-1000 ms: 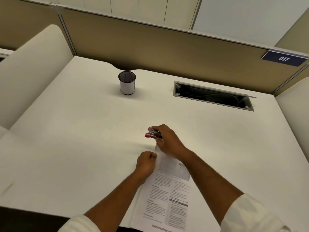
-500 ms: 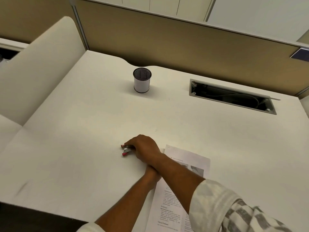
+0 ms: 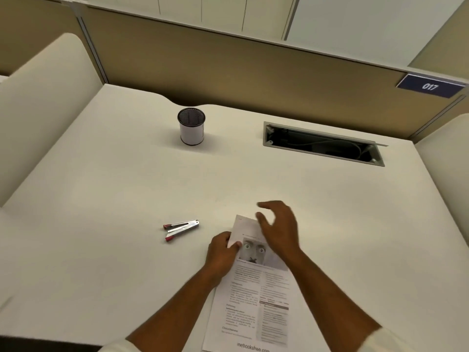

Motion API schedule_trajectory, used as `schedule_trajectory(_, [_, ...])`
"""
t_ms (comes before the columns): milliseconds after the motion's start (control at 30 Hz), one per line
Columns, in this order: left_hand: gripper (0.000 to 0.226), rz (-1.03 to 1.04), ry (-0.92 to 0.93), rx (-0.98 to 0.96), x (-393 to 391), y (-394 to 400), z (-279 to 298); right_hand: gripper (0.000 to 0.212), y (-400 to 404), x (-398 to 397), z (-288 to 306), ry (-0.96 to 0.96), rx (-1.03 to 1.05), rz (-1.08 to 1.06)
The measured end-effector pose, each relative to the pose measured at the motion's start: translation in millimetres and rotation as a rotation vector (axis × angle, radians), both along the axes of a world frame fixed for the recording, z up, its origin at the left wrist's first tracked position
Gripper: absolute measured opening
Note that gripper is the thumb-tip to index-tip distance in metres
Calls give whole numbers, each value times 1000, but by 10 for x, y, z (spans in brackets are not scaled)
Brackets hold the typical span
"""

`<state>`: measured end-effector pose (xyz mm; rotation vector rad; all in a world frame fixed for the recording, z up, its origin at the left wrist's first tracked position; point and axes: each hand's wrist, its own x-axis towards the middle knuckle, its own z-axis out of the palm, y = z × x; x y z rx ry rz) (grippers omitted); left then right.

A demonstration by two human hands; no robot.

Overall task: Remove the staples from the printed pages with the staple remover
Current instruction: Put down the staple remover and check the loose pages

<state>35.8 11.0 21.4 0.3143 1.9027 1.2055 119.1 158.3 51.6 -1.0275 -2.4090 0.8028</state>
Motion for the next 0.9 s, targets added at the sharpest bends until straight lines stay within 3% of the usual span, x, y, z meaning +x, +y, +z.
schedule_trajectory(100, [18, 65, 4, 38, 33, 56, 52, 46, 217, 515, -90, 18, -145, -197])
schedule_trajectory(167, [18, 77, 11, 73, 51, 132, 81, 69, 302, 771, -105, 100, -438, -308])
schedule_trajectory(233, [17, 78, 33, 130, 72, 217, 129, 78, 368, 956, -94, 207, -713, -364])
schedule_trajectory(367, [17, 74, 86, 218, 79, 401, 338, 49, 484, 1180, -81, 285, -998, -181])
schedule_trajectory(567, [24, 44, 248, 394, 107, 587, 793, 21, 533, 1146, 220, 450, -763, -177])
schedule_trajectory(733, [19, 55, 501, 576, 327, 572, 1160, 17, 473, 1104, 641, 597, -464, -121])
schedule_trajectory(900, [18, 75, 586, 560, 476, 531, 1068, 23, 402, 1142, 536, 560, -444, -92])
